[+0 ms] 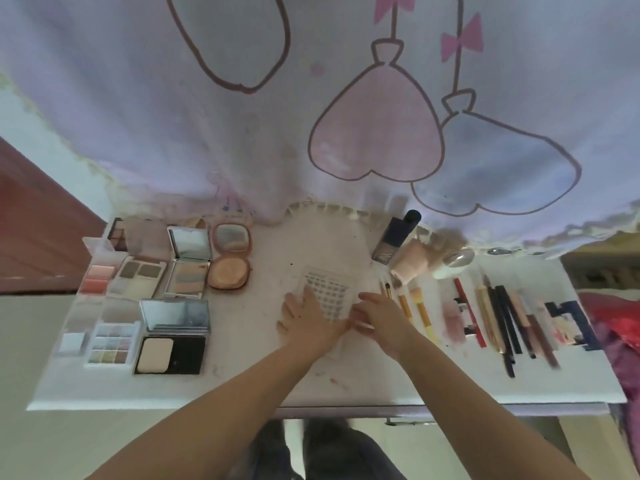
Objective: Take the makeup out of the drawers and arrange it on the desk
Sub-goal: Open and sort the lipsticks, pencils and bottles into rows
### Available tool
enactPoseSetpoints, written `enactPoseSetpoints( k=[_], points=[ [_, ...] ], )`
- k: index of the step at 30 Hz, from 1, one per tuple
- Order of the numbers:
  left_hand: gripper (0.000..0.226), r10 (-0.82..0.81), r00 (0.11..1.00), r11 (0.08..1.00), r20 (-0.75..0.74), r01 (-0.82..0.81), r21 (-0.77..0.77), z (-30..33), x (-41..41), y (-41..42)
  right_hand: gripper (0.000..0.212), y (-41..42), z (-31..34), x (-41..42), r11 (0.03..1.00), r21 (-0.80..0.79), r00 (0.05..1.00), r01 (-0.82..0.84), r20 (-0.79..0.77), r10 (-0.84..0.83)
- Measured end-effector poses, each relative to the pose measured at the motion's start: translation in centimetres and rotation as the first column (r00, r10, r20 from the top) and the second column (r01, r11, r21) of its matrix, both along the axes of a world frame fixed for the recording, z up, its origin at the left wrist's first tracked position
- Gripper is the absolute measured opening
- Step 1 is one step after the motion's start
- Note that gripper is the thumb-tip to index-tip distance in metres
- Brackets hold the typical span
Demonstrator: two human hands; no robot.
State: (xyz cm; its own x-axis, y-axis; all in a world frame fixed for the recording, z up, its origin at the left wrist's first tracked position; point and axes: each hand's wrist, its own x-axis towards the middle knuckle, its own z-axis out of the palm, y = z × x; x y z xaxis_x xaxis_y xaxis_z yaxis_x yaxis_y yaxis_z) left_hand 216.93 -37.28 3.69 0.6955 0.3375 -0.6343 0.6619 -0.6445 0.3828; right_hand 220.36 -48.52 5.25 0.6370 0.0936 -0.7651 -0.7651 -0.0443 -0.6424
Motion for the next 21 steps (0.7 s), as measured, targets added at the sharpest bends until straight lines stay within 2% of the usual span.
enactPoseSetpoints(
  k=[2, 7, 9, 10, 12, 13, 15, 21],
  points=[
    [0.113, 0.011, 1.0, 0.999, -0.01, -0.01, 0.036, -0.1, -0.4, 0.5, 0.021, 0.5, 0.3, -0.1, 0.997, 0.07, 0.999, -0.012, -0.033, 0.014],
    [0.11, 0.042, 0.999, 0.995, 0.01, -0.043, 0.092, -0.2, -0.9, 1.4, 0.025, 1.0, 0.1, 0.0, 0.98, -0.014, 0.978, -0.199, 0.054, 0.2],
    [0.104, 0.12, 0.991, 0.992, 0.057, -0.117, -0.057, 0.6, -1.1, 2.1, 0.029, 1.0, 0.0, -0.1, 0.967, 0.024, 0.964, -0.254, 0.089, 0.251],
    [0.1, 0.193, 0.978, 0.958, 0.082, -0.169, -0.233, 0.9, -1.3, 2.6, 0.033, 1.0, 0.0, -0.2, 0.956, 0.109, 0.961, -0.272, 0.086, 0.263],
    [0.087, 0.328, 0.94, 0.78, 0.098, -0.211, -0.589, 2.5, -2.4, 3.7, 0.045, 1.2, 0.0, -0.4, 0.896, 0.315, 0.949, -0.312, 0.054, 0.312],
    [0.083, 0.349, 0.933, 0.699, 0.082, -0.202, -0.686, 3.4, -3.1, 4.0, 0.049, 1.4, 0.1, -0.5, 0.856, 0.384, 0.934, -0.346, 0.055, 0.353],
    [0.079, 0.349, 0.936, 0.636, 0.055, -0.193, -0.747, 4.3, -4.5, 4.9, 0.048, 2.0, 0.5, -0.9, 0.791, 0.452, 0.904, -0.412, 0.097, 0.416],
    [0.074, 0.361, 0.932, 0.531, 0.018, -0.19, -0.826, 5.3, -7.2, 7.5, 0.041, 4.5, 0.8, -2.4, 0.772, 0.435, 0.884, -0.462, 0.156, 0.441]
  ],
)
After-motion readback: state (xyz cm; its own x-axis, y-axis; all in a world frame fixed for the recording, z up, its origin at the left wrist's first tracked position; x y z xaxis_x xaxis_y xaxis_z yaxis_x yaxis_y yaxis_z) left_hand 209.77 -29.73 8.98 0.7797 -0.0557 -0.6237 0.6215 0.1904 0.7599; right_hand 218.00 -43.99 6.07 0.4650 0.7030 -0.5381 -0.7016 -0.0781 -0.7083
